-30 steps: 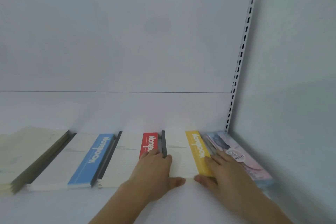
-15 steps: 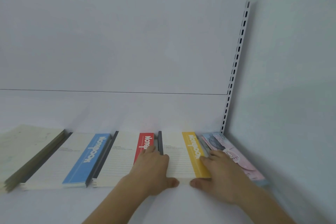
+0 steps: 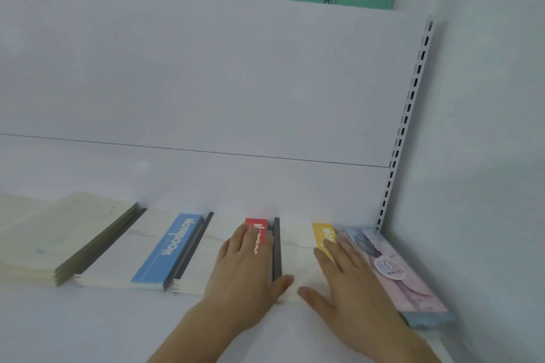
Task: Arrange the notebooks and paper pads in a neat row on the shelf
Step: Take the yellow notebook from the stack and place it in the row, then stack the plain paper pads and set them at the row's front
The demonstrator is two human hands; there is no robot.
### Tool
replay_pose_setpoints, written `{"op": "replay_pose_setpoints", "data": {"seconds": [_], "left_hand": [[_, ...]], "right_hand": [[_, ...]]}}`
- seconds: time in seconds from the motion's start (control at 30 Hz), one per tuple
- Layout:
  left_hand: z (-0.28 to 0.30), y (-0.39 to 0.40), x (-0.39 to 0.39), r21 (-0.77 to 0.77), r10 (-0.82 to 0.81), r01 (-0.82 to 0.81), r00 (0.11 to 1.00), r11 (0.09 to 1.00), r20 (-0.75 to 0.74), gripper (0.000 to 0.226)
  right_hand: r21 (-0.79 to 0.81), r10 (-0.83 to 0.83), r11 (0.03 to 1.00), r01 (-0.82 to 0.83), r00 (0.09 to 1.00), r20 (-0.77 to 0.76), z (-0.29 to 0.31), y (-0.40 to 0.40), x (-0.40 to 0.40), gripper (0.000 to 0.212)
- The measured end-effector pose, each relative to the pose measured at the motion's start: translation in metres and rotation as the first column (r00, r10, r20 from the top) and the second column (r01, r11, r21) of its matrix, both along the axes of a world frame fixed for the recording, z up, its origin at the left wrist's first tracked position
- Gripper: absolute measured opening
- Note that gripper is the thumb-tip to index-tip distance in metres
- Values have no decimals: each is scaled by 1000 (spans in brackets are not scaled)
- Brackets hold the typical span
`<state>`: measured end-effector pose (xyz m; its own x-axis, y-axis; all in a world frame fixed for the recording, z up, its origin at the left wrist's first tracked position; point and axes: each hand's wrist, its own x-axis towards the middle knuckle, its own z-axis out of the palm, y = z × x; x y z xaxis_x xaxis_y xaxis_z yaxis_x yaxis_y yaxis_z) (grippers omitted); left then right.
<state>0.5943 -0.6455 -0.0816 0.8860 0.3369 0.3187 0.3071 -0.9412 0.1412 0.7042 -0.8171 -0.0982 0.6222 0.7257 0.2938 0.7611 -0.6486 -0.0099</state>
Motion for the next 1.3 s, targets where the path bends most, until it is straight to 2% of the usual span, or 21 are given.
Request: {"op": "replay_pose_setpoints", "data": {"seconds": [0.07,0.13,0.2,0.27,0.33,0.43,0.5,0.57,0.63,0.77,0.93,1.17,1.3], "left_hand": [[0,6,-13,9,64,-64,997,998,44,83],[-1,16,-31,7,123,-124,991,992,44,82],[-4,28,-51,-16,146,-145,987,989,74,80],[-6,43,-77,-9,156,-156,977,988,148,75],[-4,60,-107,8,165,-169,969,986,186,72],[-1,91,-154,-36,221,-218,961,975,167,70],[4,112,-189,-51,251,-246,958,968,137,69],[2,136,-227,-53,281,-276,951,960,128,69],[3,164,-266,-37,310,-308,944,951,112,74],[10,220,-343,-13,389,-390,913,921,121,72],[14,282,-415,-43,452,-452,876,891,169,65],[13,374,-454,-59,535,-532,831,844,154,65],[11,435,-463,-51,569,-567,813,822,125,66]], "right_hand": [[28,13,1000,-14,999,35,1,13,-11,70],[43,41,998,-42,999,14,1,28,-28,77],[47,79,996,-78,996,-35,0,44,-43,83],[49,132,990,-131,991,-6,-3,64,-60,79],[40,155,987,-153,986,-55,7,87,-88,76],[51,209,976,-211,976,55,20,126,-136,79],[61,293,954,-292,956,6,19,153,-166,84],[94,313,944,-317,948,62,22,180,-198,86],[91,344,935,-341,939,-18,22,211,-234,88],[123,399,911,-393,917,-25,25,278,-300,78],[123,489,867,-482,872,-25,26,357,-367,92],[83,514,855,-512,858,6,41,470,-399,97],[99,519,850,-518,855,10,39,541,-393,82]]}}
